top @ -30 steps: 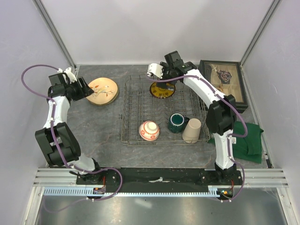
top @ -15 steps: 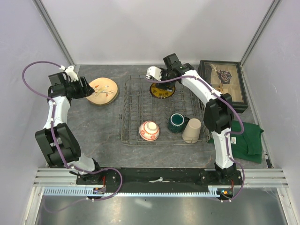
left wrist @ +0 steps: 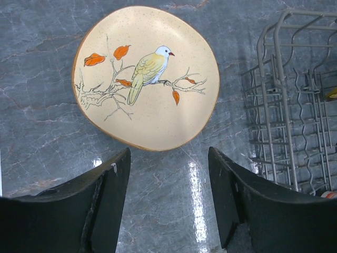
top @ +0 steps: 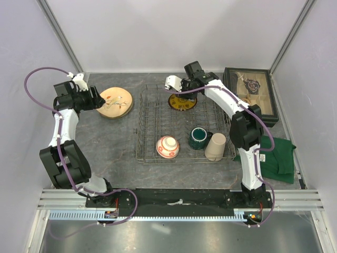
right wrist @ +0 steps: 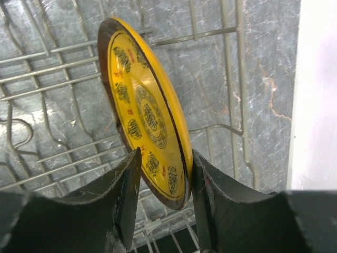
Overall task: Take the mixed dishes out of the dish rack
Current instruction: Pick up the plate from the dish rack.
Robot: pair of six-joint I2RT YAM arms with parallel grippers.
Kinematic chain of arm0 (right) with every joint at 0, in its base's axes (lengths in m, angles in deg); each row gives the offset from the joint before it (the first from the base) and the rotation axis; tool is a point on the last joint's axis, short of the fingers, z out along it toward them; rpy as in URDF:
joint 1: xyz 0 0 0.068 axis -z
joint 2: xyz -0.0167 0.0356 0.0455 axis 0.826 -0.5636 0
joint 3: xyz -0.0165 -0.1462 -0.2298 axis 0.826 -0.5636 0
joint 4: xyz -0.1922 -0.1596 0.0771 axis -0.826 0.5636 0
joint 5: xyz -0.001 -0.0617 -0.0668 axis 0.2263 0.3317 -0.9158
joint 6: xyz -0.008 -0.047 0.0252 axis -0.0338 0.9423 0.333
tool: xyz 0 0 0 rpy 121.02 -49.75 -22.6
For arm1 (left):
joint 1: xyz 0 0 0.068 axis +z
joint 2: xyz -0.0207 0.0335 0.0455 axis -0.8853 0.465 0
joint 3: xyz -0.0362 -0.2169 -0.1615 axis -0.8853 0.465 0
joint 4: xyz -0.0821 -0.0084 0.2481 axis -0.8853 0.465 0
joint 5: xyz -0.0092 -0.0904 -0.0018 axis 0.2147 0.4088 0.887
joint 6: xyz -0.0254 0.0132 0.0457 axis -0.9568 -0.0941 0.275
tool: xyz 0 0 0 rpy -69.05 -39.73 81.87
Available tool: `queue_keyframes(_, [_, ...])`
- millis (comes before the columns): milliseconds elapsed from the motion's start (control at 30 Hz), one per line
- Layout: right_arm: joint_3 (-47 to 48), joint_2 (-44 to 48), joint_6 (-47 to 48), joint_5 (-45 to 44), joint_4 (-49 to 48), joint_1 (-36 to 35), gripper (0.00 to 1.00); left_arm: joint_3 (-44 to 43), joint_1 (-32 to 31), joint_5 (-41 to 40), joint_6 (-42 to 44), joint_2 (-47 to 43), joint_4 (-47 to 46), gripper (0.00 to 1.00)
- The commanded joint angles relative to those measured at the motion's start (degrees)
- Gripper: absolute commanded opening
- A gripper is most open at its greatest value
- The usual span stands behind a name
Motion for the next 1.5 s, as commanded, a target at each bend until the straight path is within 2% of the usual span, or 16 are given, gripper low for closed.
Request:
queue_keyframes(0, [-2.4,3.2,-0.5,3.1,1.5,-0.1,0.48,0.8,-0.1,1.0,2.9,-2.7,-2.0,0.67])
queue_keyframes(167, [-3.9,3.5,-0.9,2.9,1.5,-0.2,0.44,1.0,-0.1,1.5,2.3,-3.1,-2.0,0.67])
queue_keyframes(667, [-3.6,4.6,-2.3,0.0,1.5,-0.6,0.22,1.3,-0.1,1.7,2.1,-4.2,-2.0,0.67])
queue_keyframes(1133, [-3.2,9.5,-1.3,-3.0,1.8,-1.8,0.12,-0.5,-0.2,3.1,3.0,-6.1,-0.9,0.67])
queue_keyframes(1333, [-3.3,12.7,-0.5,-4.5,3.0,-4.3,0.10,-1.9,-0.1,8.0,5.2,-6.6,0.1,0.67])
queue_keyframes(1433, [-3.6,15.0,-0.5,-5.3,3.5,-5.8,0.09,-2.1,-0.1,14.8,6.8,-7.1,0.2,0.67])
queue_keyframes(1467, [-4.0,15.6,-0.5,-5.4,3.6,-6.1,0.09,-2.0,-0.1,19.4,7.3,-7.4,0.2,0.67])
